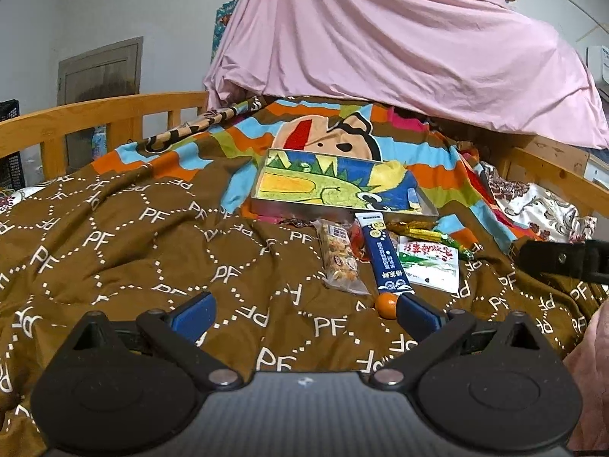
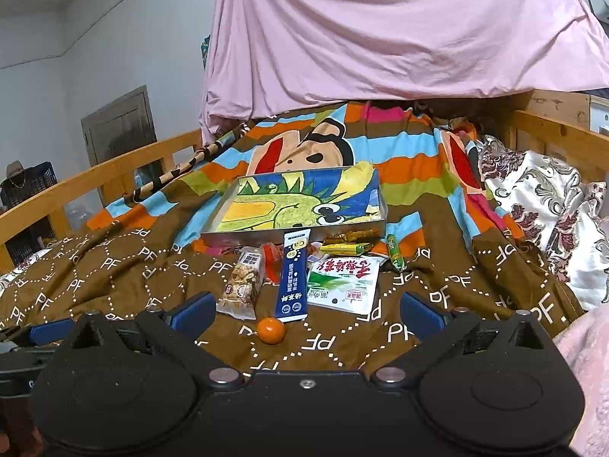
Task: Organize snacks
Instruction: 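Grasp the clear-wrapped nut bar with the left tool while the right tool grasps the mandarin orange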
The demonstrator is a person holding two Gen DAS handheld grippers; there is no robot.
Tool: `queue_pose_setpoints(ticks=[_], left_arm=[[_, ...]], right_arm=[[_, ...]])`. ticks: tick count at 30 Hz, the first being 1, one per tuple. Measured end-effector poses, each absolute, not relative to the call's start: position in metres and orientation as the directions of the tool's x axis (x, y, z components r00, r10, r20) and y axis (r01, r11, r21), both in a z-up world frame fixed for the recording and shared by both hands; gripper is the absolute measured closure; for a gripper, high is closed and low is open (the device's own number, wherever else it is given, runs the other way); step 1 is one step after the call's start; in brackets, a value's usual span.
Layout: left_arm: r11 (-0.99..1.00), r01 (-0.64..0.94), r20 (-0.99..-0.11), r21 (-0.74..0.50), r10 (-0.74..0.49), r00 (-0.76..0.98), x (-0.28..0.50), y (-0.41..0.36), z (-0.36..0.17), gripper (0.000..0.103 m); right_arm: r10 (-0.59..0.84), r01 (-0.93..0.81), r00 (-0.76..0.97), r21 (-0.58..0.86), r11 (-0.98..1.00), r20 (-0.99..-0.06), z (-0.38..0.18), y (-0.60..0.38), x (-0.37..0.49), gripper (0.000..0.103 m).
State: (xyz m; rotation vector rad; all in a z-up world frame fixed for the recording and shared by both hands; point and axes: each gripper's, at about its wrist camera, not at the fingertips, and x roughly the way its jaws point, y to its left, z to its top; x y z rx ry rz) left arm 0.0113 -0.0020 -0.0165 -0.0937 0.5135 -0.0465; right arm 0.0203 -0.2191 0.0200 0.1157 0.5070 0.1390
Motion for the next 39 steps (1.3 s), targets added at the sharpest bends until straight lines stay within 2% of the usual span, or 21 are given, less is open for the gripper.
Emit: queue_pose_setpoints(ticks=[6, 10, 14, 18, 22, 28, 36, 39], left_arm=[[0.992, 0.092, -0.505, -0.082, -0.120, 0.855, 0.023, -0.009, -0.018, 0.000], [0.989, 0.129, -0.522, -0.074, -0.149, 0.840, 0.039, -0.016, -0.019, 0.000], [0.984, 0.170, -0.548, -0.046, -0.167, 0.819, 0.055, -0.026, -0.025, 0.000], [0.980, 0.197, -0.566, -0.001, -0.163, 0.808, 0.072, -0.032, -0.033, 0.000], [0.980, 0.197, -0.594, -0.019, -0.170, 0.786, 0.098, -0.024, -0.038, 0.000], [0.988, 0.155, -0.605, -0.009, -0.128, 0.785, 0.141, -0.017, -0.036, 0.000], [0.969, 0.241, -0.628, -0.060, -0.224, 0.745, 0.185, -0.027, -0.046, 0.001], [0.958, 0.281, -0.647, -0.056, -0.249, 0.720, 0.196, -0.034, -0.052, 0.001]], right_arm=[[0.179, -0.096, 0.858, 0.190, 0.977, -0.482, 0.017, -0.227, 0.038, 0.000], [0.240, -0.145, 0.842, 0.227, 0.963, -0.483, 0.016, -0.234, 0.062, 0.000], [0.272, -0.227, 0.812, 0.150, 0.962, -0.516, 0.014, -0.231, 0.091, 0.000], [0.343, -0.304, 0.762, 0.164, 0.939, -0.549, 0.009, -0.231, 0.117, 0.000], [0.391, -0.393, 0.705, 0.132, 0.910, -0.592, 0.003, -0.223, 0.130, 0.000], [0.323, -0.413, 0.651, 0.036, 0.910, -0.687, -0.023, -0.199, 0.150, 0.001], [0.311, -0.447, 0.600, 0.014, 0.894, -0.737, -0.048, -0.185, 0.164, 0.001], [0.292, -0.425, 0.597, 0.014, 0.905, -0.747, -0.053, -0.186, 0.168, 0.005]])
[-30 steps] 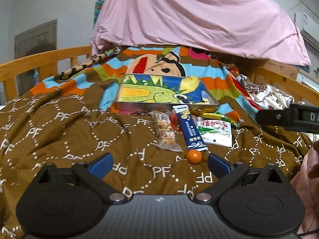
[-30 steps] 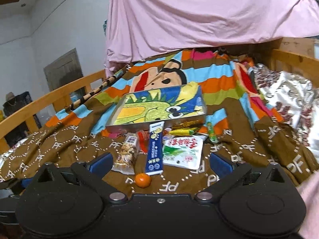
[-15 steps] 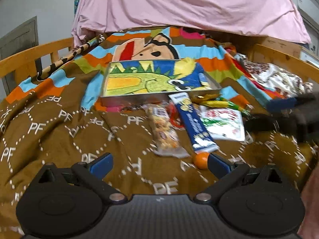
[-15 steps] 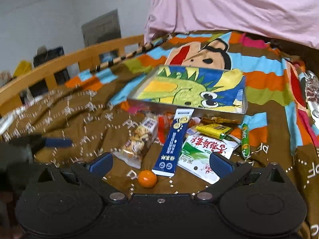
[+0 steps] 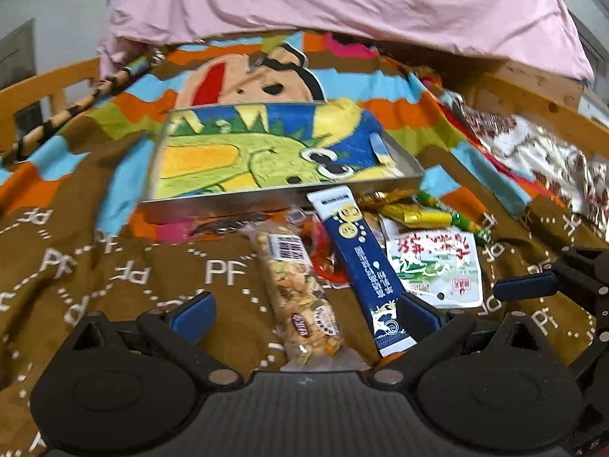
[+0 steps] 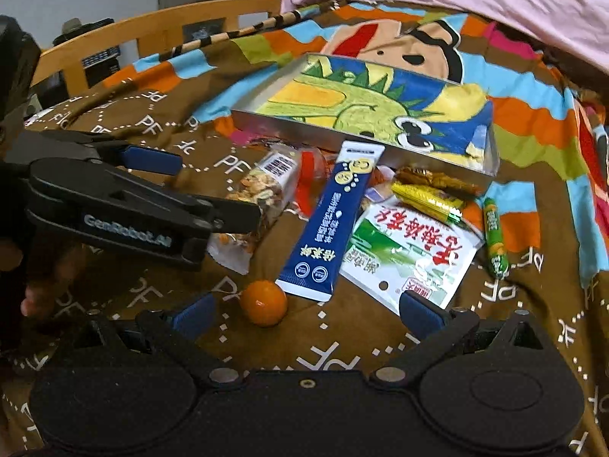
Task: Organize snacks
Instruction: 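Grasp the clear-wrapped nut bar with the left tool while the right tool grasps the mandarin orange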
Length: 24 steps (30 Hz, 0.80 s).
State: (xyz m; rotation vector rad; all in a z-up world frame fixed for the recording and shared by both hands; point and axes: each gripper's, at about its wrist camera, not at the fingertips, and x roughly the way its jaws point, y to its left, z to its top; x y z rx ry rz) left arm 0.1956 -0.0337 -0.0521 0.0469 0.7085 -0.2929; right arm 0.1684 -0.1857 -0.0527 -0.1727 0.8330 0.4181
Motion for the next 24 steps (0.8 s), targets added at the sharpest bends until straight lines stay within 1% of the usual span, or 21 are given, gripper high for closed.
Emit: queue_pose_setpoints(ticks=[4, 6, 8, 11, 13, 15, 17, 18, 20, 23, 24], left_arm=[[0.958, 0.284, -0.668, -0.039, -0.236, 0.705, 0.206, -0.038, -0.062, 0.003], [0.959, 0.280, -0.674, -0.031, -0.227, 0.703, 0.207, -0.037, -0.064, 0.007], [0.958, 0.284, -0.675, -0.039, -0.235, 0.700, 0.208, -0.036, -0.066, 0.014], [0.956, 0.291, -0.676, -0.044, -0.243, 0.695, 0.208, -0.036, -0.068, 0.020], [0.954, 0.298, -0.674, -0.039, -0.246, 0.697, 0.208, -0.037, -0.069, 0.021], [0.952, 0.304, -0.678, -0.043, -0.251, 0.691, 0.209, -0.039, -0.070, 0.028], [0.956, 0.290, -0.694, -0.036, -0.233, 0.682, 0.213, -0.041, -0.072, 0.032], [0.959, 0.281, -0.705, -0.033, -0.221, 0.673, 0.216, -0.041, -0.074, 0.038], [0.963, 0.268, -0.720, -0.036, -0.211, 0.661, 0.219, -0.041, -0.077, 0.041], [0.961, 0.274, -0.719, -0.041, -0.219, 0.660, 0.218, -0.041, -0.077, 0.046], [0.960, 0.278, -0.720, -0.035, -0.217, 0.659, 0.217, -0.043, -0.077, 0.051]], right_arm=[[0.292, -0.426, 0.581, 0.022, 0.904, -0.759, -0.059, -0.183, 0.173, 0.012], [0.295, -0.433, 0.579, 0.021, 0.901, -0.760, -0.060, -0.181, 0.173, 0.015], [0.296, -0.439, 0.574, 0.019, 0.898, -0.764, -0.063, -0.177, 0.174, 0.016], [0.290, -0.438, 0.566, 0.017, 0.899, -0.771, -0.069, -0.171, 0.176, 0.029], [0.294, -0.448, 0.554, 0.018, 0.894, -0.779, -0.072, -0.167, 0.176, 0.041], [0.296, -0.463, 0.547, 0.011, 0.886, -0.783, -0.075, -0.162, 0.175, 0.044], [0.300, -0.473, 0.546, 0.008, 0.881, -0.782, -0.076, -0.160, 0.174, 0.045], [0.301, -0.474, 0.546, 0.007, 0.880, -0.782, -0.077, -0.159, 0.174, 0.046], [0.300, -0.475, 0.545, 0.007, 0.880, -0.783, -0.079, -0.157, 0.175, 0.047], [0.301, -0.474, 0.539, 0.012, 0.881, -0.787, -0.081, -0.155, 0.177, 0.055], [0.301, -0.475, 0.539, 0.012, 0.880, -0.787, -0.081, -0.155, 0.178, 0.057]])
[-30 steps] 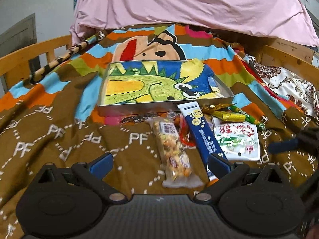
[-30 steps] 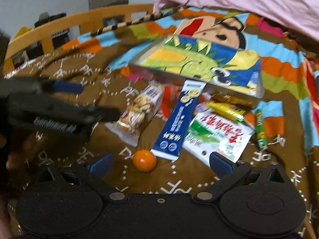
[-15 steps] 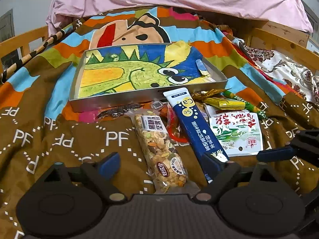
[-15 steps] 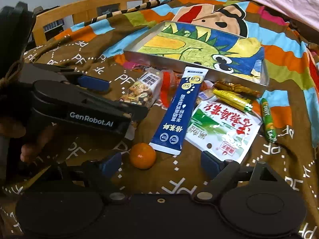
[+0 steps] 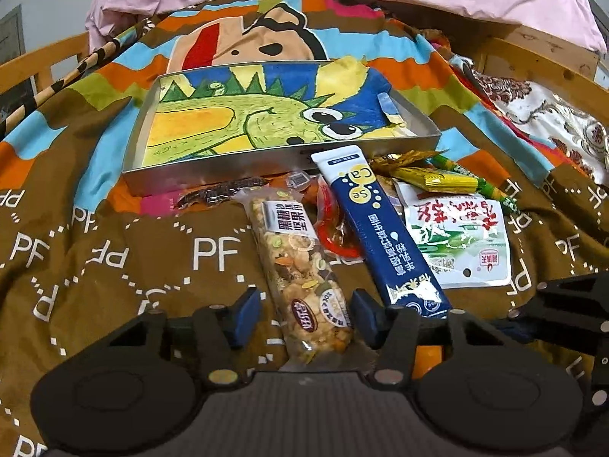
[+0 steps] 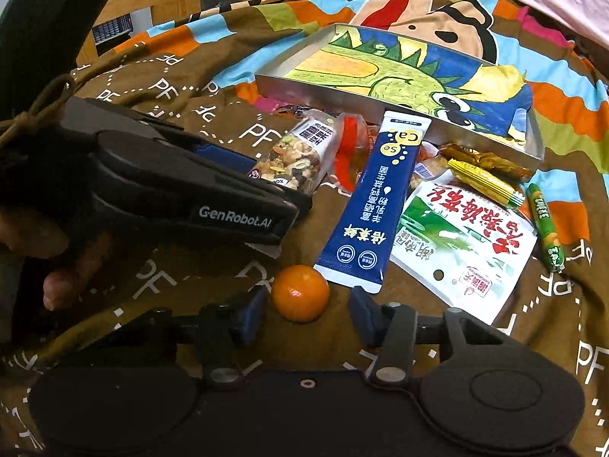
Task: Organize snacks
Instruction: 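Grasp the clear-wrapped nut bar with the left tool while the right tool grasps the mandarin orange, then lift the nut bar with the left tool while the right tool carries the orange over the tray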
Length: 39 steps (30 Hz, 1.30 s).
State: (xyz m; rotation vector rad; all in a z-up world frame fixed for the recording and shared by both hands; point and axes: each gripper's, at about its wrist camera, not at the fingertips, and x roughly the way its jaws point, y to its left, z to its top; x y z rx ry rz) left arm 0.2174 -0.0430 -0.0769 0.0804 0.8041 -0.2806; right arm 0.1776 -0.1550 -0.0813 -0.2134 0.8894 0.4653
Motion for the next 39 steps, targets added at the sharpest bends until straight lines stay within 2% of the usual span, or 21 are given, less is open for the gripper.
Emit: queue_pose_setpoints(ticks=[3, 9, 15, 22, 26, 29, 31, 32, 34, 39], left_arm=[[0.960, 0.280, -0.727, -0.017, -0.204, 0.655, 0.217, -0.048, -0.077, 0.055], [0.966, 0.254, -0.730, -0.046, -0.206, 0.651, 0.216, -0.044, -0.069, 0.058], [0.968, 0.226, -0.720, -0.111, -0.235, 0.653, 0.208, -0.031, -0.056, 0.060], [0.977, 0.207, -0.774, -0.057, -0.174, 0.609, 0.210, -0.040, -0.059, 0.061], [0.981, 0.189, -0.781, -0.053, -0.158, 0.604, 0.221, -0.045, -0.065, 0.059], [0.984, 0.165, -0.777, -0.072, -0.159, 0.610, 0.232, -0.048, -0.067, 0.049], [0.985, 0.153, -0.777, -0.080, -0.158, 0.610, 0.237, -0.049, -0.068, 0.048], [0.986, 0.148, -0.779, -0.077, -0.152, 0.608, 0.239, -0.049, -0.070, 0.048], [0.989, 0.136, -0.784, -0.059, -0.130, 0.606, 0.239, -0.049, -0.072, 0.061], [0.987, 0.154, -0.772, -0.053, -0.138, 0.620, 0.225, -0.045, -0.065, 0.062]], right_arm=[[0.311, -0.481, 0.531, 0.023, 0.877, -0.788, -0.082, -0.154, 0.178, 0.067], [0.317, -0.474, 0.543, 0.028, 0.880, -0.777, -0.079, -0.156, 0.177, 0.067], [0.324, -0.459, 0.609, 0.011, 0.888, -0.724, -0.065, -0.161, 0.171, 0.067], [0.318, -0.438, 0.655, -0.001, 0.899, -0.685, -0.053, -0.169, 0.164, 0.067], [0.305, -0.417, 0.661, 0.002, 0.909, -0.685, -0.052, -0.172, 0.166, 0.067], [0.293, -0.409, 0.665, -0.007, 0.912, -0.687, -0.054, -0.173, 0.167, 0.067], [0.288, -0.407, 0.664, -0.010, 0.913, -0.690, -0.056, -0.173, 0.169, 0.067], [0.286, -0.406, 0.664, -0.013, 0.914, -0.691, -0.057, -0.172, 0.169, 0.067], [0.283, -0.405, 0.665, -0.016, 0.914, -0.691, -0.058, -0.172, 0.171, 0.067], [0.286, -0.412, 0.691, -0.038, 0.910, -0.663, -0.054, -0.171, 0.169, 0.067]])
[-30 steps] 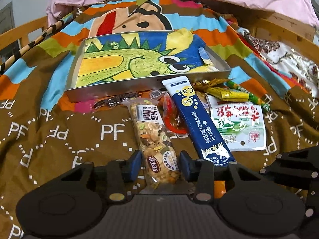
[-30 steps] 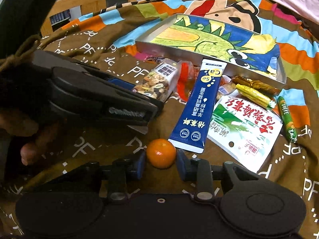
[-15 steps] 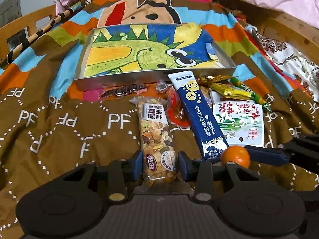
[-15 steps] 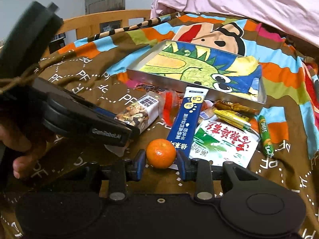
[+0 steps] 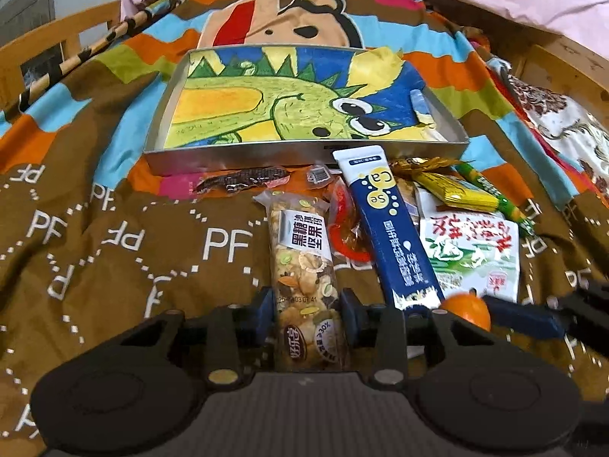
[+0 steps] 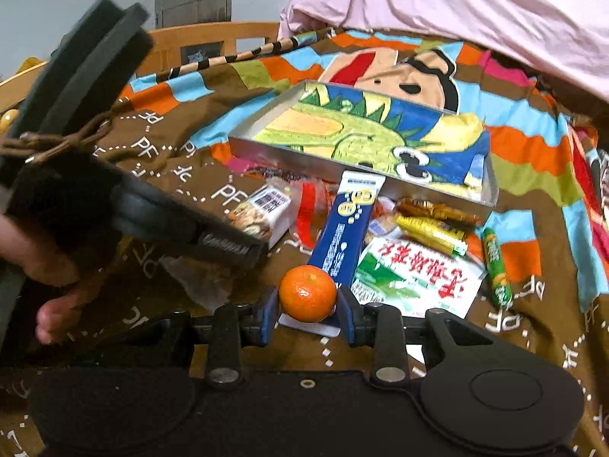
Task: Organize snacks
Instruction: 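Lift the nut bar with the left tool while the right tool carries the orange over the tray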
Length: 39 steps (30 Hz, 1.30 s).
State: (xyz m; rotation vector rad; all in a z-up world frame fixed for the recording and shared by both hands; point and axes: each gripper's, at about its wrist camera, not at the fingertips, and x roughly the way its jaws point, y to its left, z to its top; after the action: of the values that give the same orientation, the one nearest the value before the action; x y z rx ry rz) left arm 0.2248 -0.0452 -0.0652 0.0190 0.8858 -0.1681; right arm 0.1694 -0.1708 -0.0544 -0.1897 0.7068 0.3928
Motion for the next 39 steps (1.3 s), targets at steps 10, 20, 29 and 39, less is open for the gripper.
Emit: queue_pose_setpoints(ticks=[10, 20, 29, 39], left_arm=[[0.983, 0.149, -0.710, -0.104, -0.178, 0.681, 0.210, -0.042, -0.025, 0.063], [0.978, 0.127, -0.581, -0.167, -0.201, 0.789, 0.240, -0.055, 0.008, 0.063], [0.980, 0.060, -0.485, -0.192, -0.147, 0.862, 0.297, -0.058, 0.018, 0.063], [0.980, 0.046, -0.533, -0.193, -0.144, 0.834, 0.381, -0.060, -0.018, 0.062]], right_arm=[[0.286, -0.398, 0.776, -0.084, 0.914, -0.562, -0.031, -0.174, 0.166, 0.067], [0.221, -0.288, 0.870, -0.091, 0.953, -0.441, 0.000, -0.194, 0.203, 0.067], [0.158, -0.201, 0.934, -0.104, 0.974, -0.321, 0.007, -0.211, 0.281, 0.067], [0.184, -0.213, 0.914, -0.041, 0.976, -0.361, -0.047, -0.231, 0.358, 0.067]])
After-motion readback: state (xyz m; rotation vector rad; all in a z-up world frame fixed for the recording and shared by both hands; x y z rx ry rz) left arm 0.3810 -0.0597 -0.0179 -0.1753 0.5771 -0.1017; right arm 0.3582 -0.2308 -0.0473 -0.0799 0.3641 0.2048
